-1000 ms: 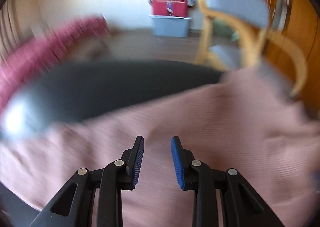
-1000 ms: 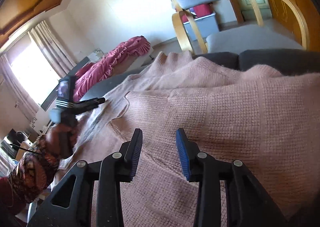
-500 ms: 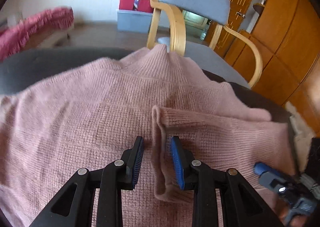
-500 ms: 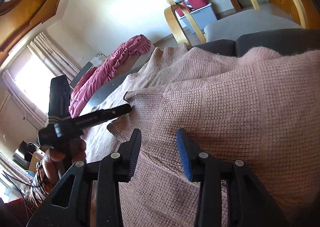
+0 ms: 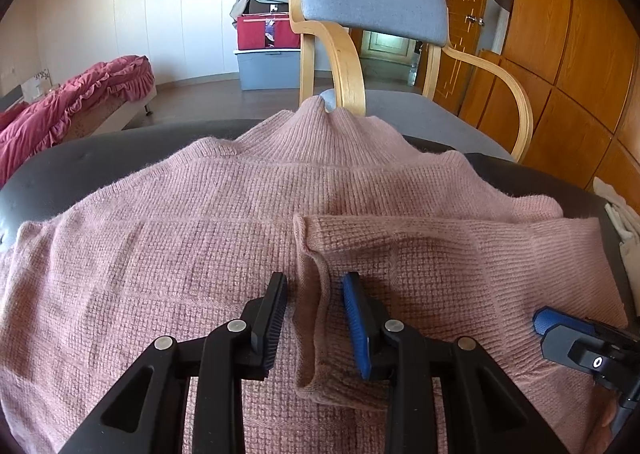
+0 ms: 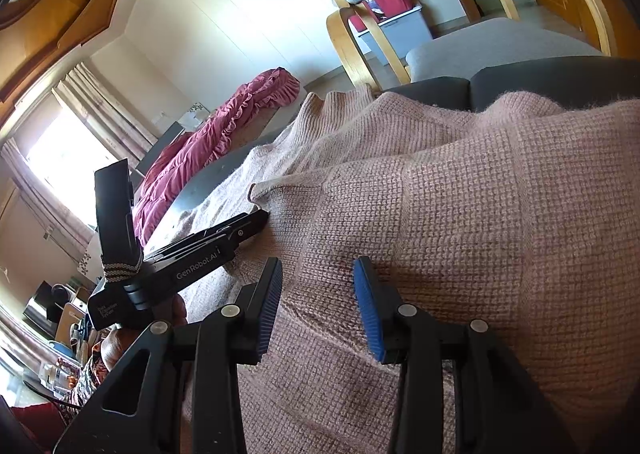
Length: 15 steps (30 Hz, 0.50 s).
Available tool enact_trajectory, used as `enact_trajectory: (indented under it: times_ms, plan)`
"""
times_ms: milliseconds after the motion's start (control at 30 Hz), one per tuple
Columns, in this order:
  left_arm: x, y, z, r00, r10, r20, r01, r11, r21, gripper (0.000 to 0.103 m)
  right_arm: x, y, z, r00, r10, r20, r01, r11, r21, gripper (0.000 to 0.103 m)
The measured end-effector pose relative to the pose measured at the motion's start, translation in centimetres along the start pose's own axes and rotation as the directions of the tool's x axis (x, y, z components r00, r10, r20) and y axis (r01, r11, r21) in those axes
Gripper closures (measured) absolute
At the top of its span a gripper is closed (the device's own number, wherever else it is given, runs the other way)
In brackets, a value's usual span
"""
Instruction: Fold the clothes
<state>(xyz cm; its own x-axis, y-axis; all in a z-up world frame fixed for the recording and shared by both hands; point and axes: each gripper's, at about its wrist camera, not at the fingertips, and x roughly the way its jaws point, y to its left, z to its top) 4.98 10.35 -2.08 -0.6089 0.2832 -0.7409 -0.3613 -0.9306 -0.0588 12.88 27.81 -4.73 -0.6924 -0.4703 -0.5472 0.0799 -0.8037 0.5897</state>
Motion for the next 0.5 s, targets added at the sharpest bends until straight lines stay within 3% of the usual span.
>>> enact_trajectory:
  times_ms: [267, 500]
  plan:
    - [-0.13, -0.31, -0.23, 1.000, -0.005, 0.008, 0.005, 1.000, 0.006, 0.076, -0.07, 0.06, -0.04, 1.000, 0.000, -0.001, 0.000, 1.000, 0.001, 0.062]
    - [-0.42, 0.20, -0.48, 0.997, -0.072, 0.028, 0.072, 0.997, -0.006, 0.097, -0.22, -0.06, 0.04, 1.000, -0.002, 0.003, 0.002, 1.000, -0.002, 0.062]
